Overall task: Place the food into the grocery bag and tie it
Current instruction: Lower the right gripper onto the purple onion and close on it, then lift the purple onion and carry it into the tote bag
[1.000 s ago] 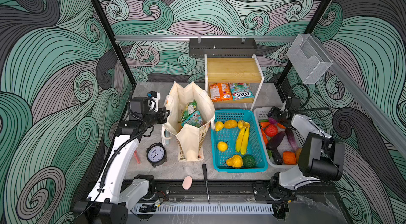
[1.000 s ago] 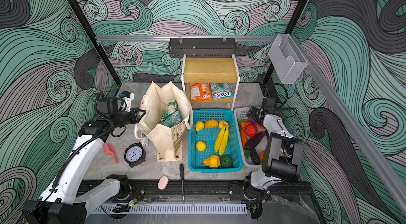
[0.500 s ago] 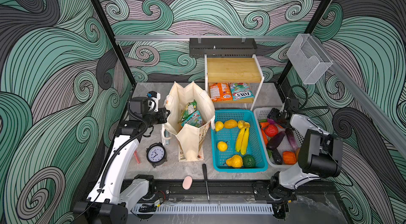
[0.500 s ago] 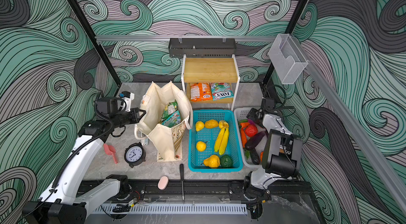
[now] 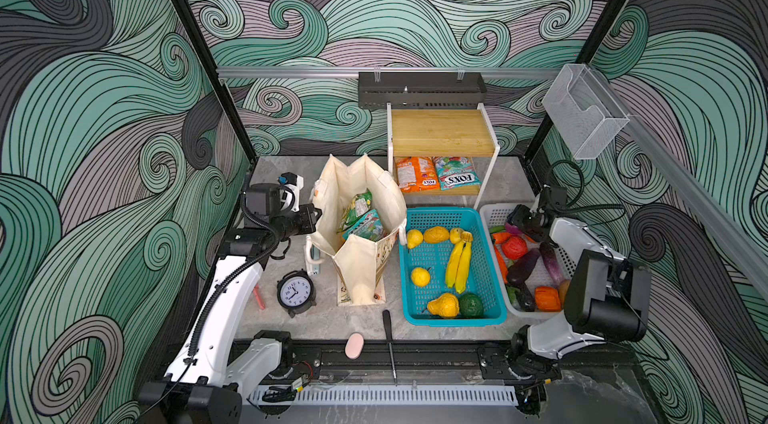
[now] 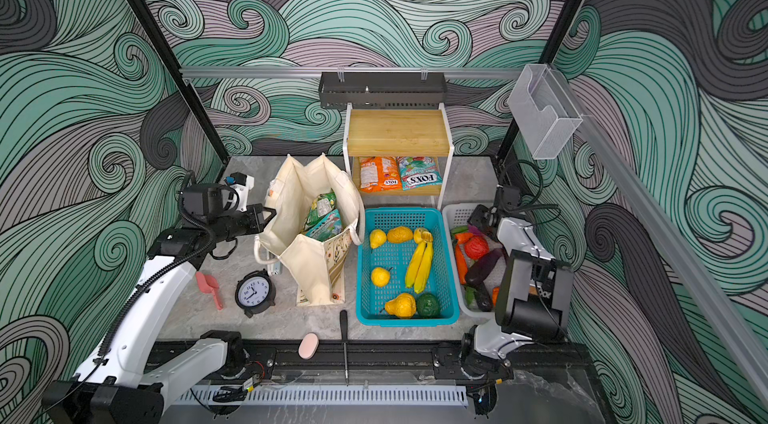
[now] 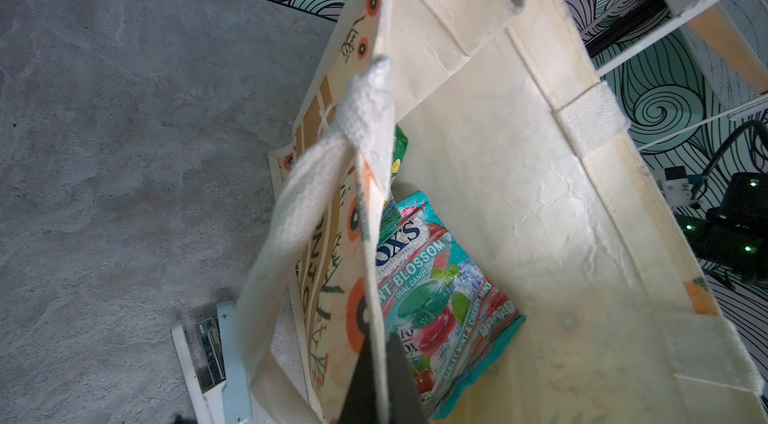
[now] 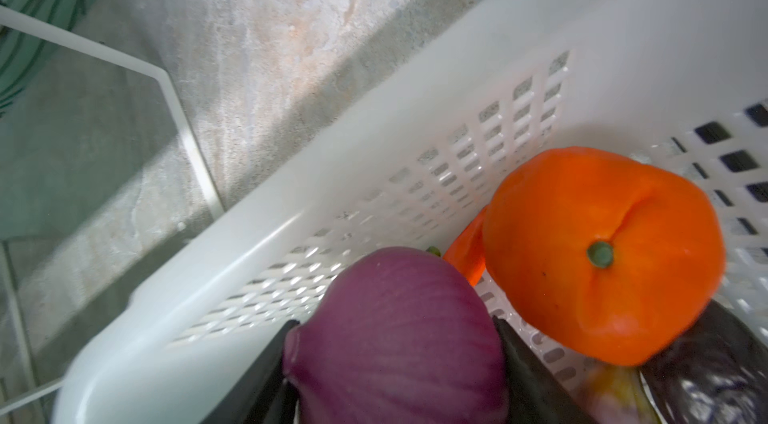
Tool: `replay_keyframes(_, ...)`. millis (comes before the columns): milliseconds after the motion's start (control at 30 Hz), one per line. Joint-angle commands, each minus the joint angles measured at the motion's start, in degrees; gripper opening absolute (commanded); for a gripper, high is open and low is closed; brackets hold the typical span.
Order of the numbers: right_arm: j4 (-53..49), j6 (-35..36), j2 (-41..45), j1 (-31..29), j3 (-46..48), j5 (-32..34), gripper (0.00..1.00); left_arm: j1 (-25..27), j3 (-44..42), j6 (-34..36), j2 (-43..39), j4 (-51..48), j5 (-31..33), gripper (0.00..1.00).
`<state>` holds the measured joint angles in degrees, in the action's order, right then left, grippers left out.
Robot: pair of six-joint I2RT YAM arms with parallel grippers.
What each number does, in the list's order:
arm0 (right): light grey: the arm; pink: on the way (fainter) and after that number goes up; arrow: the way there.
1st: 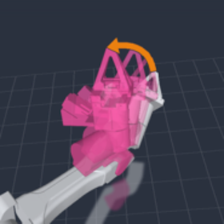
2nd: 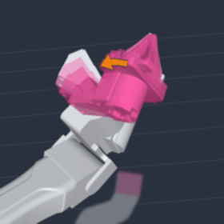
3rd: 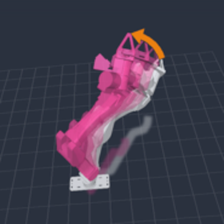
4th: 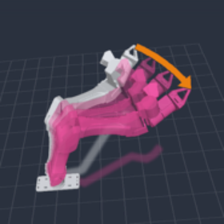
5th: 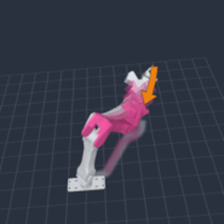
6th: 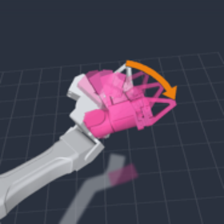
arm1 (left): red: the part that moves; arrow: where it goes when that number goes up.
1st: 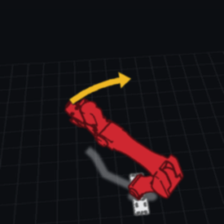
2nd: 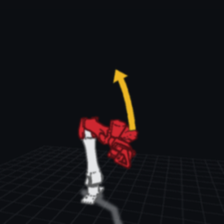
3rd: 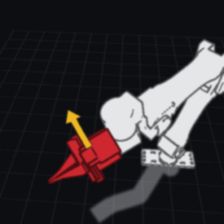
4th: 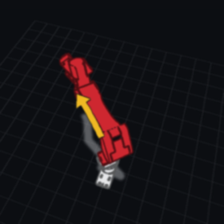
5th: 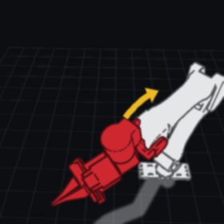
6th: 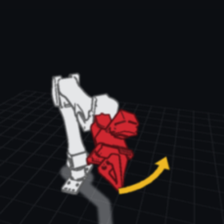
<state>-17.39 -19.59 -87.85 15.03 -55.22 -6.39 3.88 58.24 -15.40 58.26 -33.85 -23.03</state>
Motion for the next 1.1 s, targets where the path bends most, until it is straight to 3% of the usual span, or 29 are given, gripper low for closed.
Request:
replay_keyframes(0, -0.25, -0.68, 2.41, -0.12, 0.38, -2.29, 0.47, -0.10, -0.32, 0.99, -0.88, -0.87, -0.26, 0.00)
replay_keyframes(600, -0.39, -2.82, 11.12, -0.15, 3.11, -11.28, 0.43, -0.10, -0.41, 0.83, -0.91, -0.69, -0.70, 0.00)
replay_keyframes(800, -0.69, -5.21, 16.98, -0.43, 3.72, -19.66, 0.43, -0.10, -0.49, 0.80, -1.13, -0.54, -0.96, 0.00)
replay_keyframes(900, -0.37, -7.46, 20.24, -1.84, 3.61, -23.17, 0.43, -0.10, -0.58, 0.61, -1.12, -0.43, -1.27, 0.00)
replay_keyframes(1067, -2.92, -8.00, 25.53, -9.32, -0.60, -21.15, 0.43, -0.10, -0.71, 0.13, -1.13, 0.03, -1.89, 0.00)
